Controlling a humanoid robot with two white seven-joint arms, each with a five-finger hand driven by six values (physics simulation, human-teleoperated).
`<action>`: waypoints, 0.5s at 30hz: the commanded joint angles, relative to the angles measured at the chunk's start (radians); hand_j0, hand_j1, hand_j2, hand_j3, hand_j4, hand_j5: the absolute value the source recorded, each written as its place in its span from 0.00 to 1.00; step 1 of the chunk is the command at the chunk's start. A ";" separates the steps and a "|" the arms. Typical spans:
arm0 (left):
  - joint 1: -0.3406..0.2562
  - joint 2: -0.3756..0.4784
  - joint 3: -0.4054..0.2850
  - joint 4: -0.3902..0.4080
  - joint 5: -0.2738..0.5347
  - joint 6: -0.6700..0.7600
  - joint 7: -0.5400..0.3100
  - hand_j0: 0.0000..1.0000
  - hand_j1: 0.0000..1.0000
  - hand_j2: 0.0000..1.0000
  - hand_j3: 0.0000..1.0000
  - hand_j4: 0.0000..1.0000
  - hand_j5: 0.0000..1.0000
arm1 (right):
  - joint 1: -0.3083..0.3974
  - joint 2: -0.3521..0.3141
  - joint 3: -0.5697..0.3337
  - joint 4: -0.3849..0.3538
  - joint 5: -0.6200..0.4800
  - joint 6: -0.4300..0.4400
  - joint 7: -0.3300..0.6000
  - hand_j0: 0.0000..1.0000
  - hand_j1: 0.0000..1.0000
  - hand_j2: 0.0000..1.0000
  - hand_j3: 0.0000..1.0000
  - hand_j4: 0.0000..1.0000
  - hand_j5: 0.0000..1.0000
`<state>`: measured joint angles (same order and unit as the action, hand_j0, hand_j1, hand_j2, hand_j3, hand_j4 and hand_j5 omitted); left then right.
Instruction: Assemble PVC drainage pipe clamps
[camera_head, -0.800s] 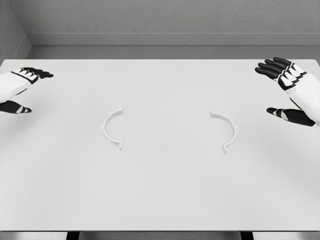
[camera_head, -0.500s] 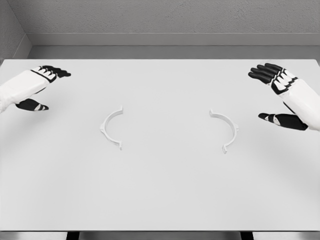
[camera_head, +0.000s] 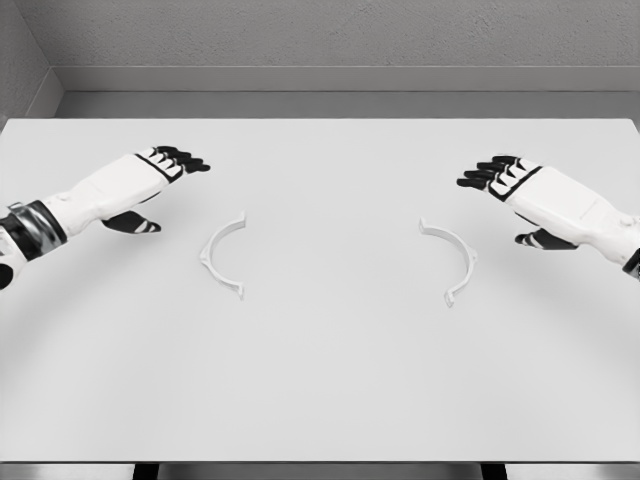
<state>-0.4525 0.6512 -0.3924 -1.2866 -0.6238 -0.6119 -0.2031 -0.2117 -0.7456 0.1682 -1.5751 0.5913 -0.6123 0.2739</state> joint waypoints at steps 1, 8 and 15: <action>0.000 0.001 -0.002 -0.007 0.007 0.001 0.001 1.00 1.00 1.00 1.00 1.00 1.00 | 0.000 0.012 0.019 0.012 -0.004 0.001 0.018 1.00 1.00 1.00 1.00 1.00 1.00; 0.029 0.007 -0.003 -0.060 0.006 0.001 0.001 1.00 1.00 1.00 1.00 1.00 1.00 | 0.000 0.084 0.017 0.106 -0.044 0.001 0.039 1.00 1.00 1.00 1.00 1.00 1.00; 0.063 0.010 -0.003 -0.083 0.007 0.001 0.001 1.00 1.00 1.00 1.00 1.00 1.00 | -0.002 0.107 0.019 0.150 -0.048 0.001 0.041 1.00 1.00 1.00 1.00 1.00 1.00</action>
<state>-0.3866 0.6589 -0.3963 -1.3621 -0.6244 -0.6119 -0.2031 -0.2147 -0.6444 0.1874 -1.4319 0.5518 -0.6125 0.3137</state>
